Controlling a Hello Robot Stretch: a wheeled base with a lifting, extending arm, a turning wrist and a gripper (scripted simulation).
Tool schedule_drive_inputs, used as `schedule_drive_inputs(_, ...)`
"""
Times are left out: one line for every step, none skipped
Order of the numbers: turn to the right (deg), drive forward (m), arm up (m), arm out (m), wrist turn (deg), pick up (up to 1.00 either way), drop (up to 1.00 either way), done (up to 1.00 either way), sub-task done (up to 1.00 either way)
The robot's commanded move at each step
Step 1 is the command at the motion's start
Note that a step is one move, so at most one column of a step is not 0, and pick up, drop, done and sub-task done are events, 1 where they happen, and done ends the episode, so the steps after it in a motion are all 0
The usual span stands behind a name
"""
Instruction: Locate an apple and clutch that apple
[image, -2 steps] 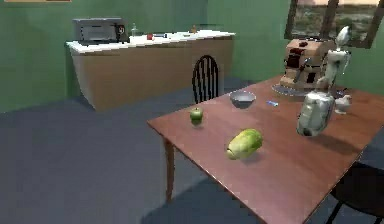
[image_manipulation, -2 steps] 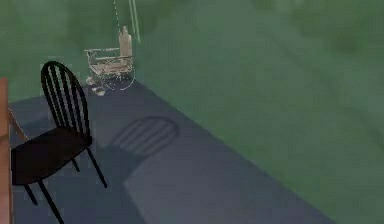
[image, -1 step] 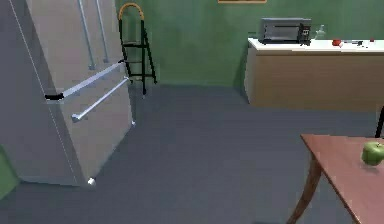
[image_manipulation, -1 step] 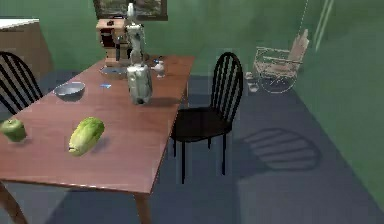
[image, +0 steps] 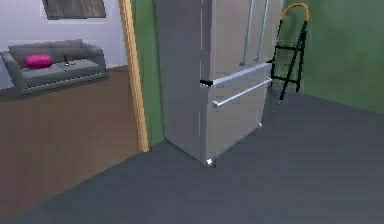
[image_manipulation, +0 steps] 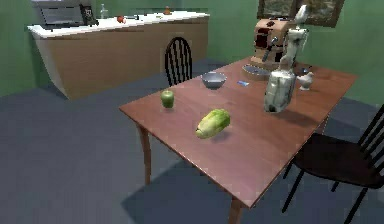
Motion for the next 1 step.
schedule_drive_inputs(-3.0,0.00,0.00,0.00,0.0,0.00,0.00,0.00,0.00)
